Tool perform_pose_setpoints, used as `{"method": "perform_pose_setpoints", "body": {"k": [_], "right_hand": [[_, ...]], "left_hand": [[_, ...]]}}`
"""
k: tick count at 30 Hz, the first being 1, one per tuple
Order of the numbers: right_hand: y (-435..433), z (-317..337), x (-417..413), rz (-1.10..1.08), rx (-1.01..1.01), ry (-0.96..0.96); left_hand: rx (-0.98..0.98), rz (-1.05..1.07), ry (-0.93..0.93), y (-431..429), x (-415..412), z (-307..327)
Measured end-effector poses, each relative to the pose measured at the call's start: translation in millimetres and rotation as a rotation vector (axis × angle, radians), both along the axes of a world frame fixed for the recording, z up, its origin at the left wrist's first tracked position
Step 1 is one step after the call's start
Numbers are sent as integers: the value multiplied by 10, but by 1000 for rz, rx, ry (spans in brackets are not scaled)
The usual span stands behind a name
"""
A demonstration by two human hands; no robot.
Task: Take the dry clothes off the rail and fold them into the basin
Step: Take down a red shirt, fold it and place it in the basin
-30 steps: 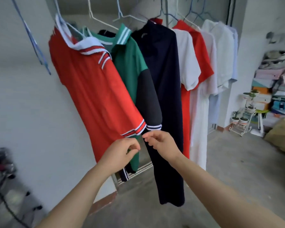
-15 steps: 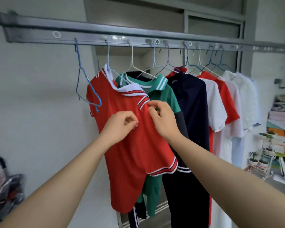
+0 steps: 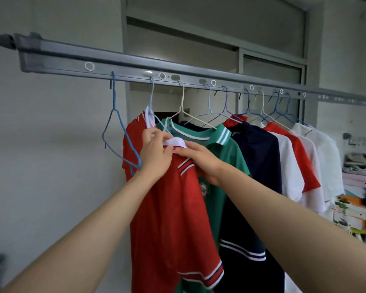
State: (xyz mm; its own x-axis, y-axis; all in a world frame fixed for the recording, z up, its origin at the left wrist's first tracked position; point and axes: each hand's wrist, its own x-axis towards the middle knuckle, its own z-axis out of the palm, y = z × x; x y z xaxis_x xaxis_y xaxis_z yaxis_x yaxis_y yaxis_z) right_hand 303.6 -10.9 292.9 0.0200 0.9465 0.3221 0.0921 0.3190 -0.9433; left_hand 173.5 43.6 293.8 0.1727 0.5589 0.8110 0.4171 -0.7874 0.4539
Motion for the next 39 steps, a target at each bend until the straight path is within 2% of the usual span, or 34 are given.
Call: {"method": "perform_pose_setpoints", "body": {"k": [2, 9, 13, 15, 19, 21, 26, 29, 33, 36, 39], "right_hand": [[16, -48, -8, 41, -17, -1], [-101, -137, 201, 164, 13, 142], [-213, -155, 336, 88, 48, 21], [-266, -186, 374, -23, 84, -85], [-299, -335, 486, -337, 229, -431], [-299, -465, 495, -361, 219, -479], [-273, -683, 373, -331, 230, -329], [-239, -742, 303, -316, 205, -158], [-181, -837, 206, -253, 129, 18], [-96, -899, 114, -258, 121, -16], [-5, -959, -24, -250, 153, -67]], "left_hand": [[8, -12, -14, 8, 11, 55], [-248, -55, 13, 88, 142, 190], [-465, -188, -152, 30, 328, 257], [-546, -202, -191, 6, 396, 261], [-433, -162, -192, 17, 528, 210], [-405, -141, -212, 61, 586, 183], [-332, -257, -259, 107, 626, 126], [-267, -324, -173, 70, 558, -30], [-47, -316, -60, 139, 397, -390], [11, -298, -22, 174, 242, -657], [-18, -283, -1, 163, 100, -840]]}}
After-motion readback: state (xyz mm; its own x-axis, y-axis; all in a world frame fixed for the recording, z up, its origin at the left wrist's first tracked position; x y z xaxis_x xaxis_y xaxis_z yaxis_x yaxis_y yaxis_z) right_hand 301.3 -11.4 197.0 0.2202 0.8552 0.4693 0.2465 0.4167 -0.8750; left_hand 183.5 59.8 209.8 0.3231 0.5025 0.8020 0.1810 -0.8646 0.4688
